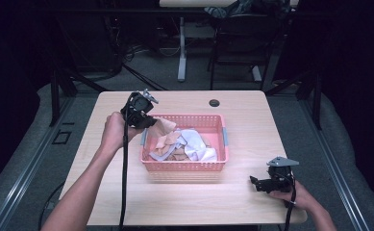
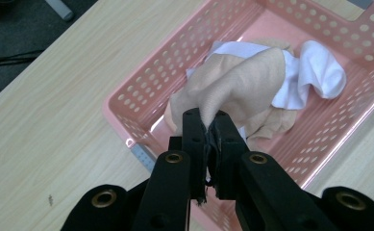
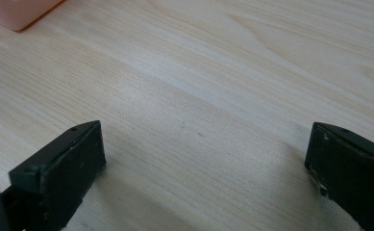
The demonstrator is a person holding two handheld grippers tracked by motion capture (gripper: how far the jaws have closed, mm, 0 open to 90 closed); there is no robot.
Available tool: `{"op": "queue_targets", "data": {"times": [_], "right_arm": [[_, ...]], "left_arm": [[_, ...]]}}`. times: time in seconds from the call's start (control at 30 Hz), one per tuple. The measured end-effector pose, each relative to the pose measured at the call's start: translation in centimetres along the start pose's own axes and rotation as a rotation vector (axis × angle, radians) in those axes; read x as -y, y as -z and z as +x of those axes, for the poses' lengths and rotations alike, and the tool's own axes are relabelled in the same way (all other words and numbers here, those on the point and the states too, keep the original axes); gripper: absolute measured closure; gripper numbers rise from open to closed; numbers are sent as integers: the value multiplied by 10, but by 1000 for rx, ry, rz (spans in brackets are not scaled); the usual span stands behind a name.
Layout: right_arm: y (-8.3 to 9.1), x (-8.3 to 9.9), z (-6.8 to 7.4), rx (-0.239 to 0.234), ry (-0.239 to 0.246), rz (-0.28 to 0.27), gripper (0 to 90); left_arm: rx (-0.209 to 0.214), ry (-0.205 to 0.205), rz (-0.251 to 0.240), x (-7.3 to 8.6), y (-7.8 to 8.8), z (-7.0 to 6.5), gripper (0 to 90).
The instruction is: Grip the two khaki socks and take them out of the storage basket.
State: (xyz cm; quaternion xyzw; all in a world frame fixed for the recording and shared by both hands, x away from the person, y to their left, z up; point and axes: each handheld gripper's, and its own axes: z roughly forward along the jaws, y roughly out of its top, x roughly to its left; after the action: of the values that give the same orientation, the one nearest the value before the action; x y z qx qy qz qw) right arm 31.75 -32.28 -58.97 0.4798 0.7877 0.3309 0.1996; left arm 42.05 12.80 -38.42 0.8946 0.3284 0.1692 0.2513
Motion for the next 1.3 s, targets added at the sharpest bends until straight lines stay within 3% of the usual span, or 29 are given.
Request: {"op": "queue_targets", "data": {"times": [0.17,0.7,0.9,1.3], "right_arm": [[0,0,0,0,0,0,0],[0,0,0,0,-1,0,0],[0,0,0,0,0,0,0],[0,0,0,0,0,0,0]], "left_arm": [[-15,-3,1,-1,7,5,860],[-67,59,-34,12,35,30,859],[-105,84,-26,26,45,42,858],[-124,167,-6,61,53,66,859]]}}
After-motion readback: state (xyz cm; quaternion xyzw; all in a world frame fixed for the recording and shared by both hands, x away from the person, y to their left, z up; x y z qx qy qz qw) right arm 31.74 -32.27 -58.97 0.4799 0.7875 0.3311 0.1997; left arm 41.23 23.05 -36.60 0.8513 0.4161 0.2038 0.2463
